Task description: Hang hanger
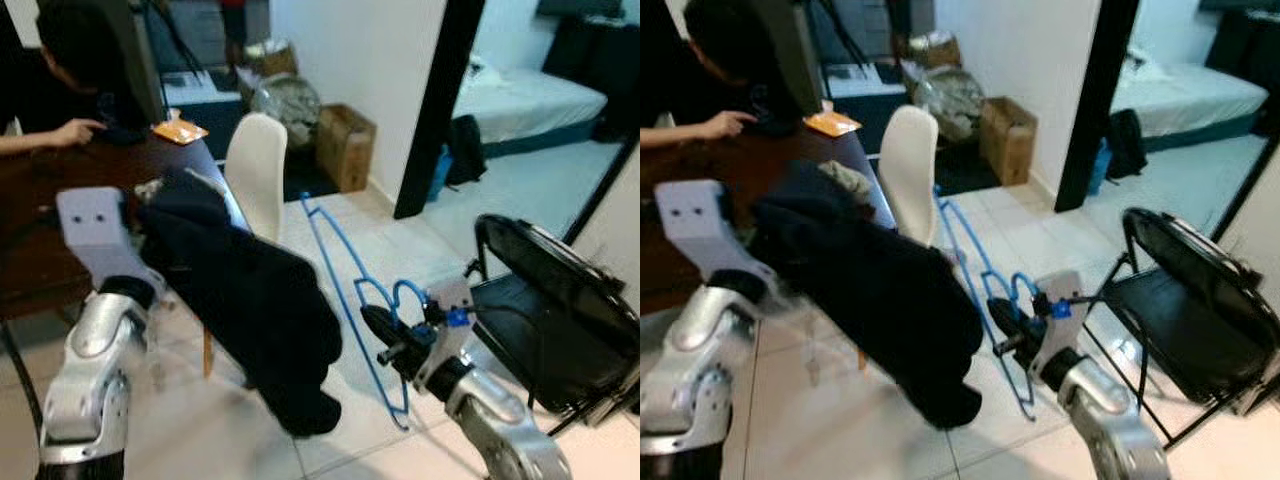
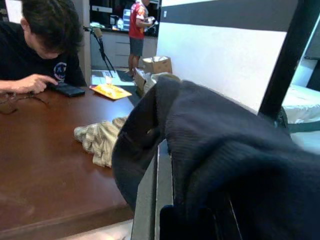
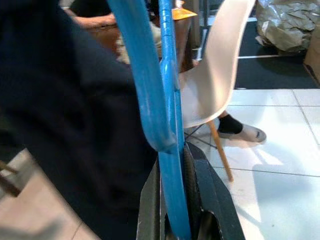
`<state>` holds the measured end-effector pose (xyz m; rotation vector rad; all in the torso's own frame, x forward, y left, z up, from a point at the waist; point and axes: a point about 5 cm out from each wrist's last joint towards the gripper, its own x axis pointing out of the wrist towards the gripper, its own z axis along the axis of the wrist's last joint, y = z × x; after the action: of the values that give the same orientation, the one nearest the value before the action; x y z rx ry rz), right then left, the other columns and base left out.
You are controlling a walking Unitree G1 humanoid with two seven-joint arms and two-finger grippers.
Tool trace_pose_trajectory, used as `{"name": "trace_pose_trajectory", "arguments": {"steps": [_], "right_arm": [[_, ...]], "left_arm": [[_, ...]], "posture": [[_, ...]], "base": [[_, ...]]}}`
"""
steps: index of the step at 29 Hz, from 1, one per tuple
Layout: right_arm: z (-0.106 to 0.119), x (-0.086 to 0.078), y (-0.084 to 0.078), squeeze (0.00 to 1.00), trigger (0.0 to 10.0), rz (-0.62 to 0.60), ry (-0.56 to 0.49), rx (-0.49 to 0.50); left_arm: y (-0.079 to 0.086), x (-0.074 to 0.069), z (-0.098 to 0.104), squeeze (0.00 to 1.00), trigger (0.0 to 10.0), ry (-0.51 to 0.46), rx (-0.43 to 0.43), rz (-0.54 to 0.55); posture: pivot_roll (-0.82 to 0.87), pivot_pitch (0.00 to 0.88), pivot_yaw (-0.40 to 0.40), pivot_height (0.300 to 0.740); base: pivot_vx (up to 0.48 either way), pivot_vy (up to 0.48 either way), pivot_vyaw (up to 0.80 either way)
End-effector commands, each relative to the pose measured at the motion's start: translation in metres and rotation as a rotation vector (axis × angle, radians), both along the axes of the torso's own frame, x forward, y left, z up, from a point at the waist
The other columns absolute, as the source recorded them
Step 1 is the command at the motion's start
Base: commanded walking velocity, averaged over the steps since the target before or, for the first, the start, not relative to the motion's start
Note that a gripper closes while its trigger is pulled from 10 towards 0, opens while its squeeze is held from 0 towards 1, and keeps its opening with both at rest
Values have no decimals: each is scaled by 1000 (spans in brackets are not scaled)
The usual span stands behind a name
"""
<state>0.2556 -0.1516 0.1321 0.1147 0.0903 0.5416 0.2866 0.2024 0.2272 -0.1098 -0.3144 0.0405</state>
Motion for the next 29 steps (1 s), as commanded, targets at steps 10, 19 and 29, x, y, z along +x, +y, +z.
{"name": "trace_pose_trajectory", "arguments": {"steps": [10,19,29], "right_arm": [[1,-3,-4,0,10000,-20,-1,9],[1,-4,-5,0,10000,-25,-2,19],[-1,-5,-5,0,10000,-27,4,23]], "left_arm": [[0,3,30,0,10000,-93,16,-16],[2,0,63,0,10000,-198,40,-1],[25,-3,90,0,10000,-268,83,96]], "posture": [[3,0,-8,740],[2,0,-7,740],[3,0,-5,740]], "base": [[480,0,0],[480,0,0],[480,0,0]]}}
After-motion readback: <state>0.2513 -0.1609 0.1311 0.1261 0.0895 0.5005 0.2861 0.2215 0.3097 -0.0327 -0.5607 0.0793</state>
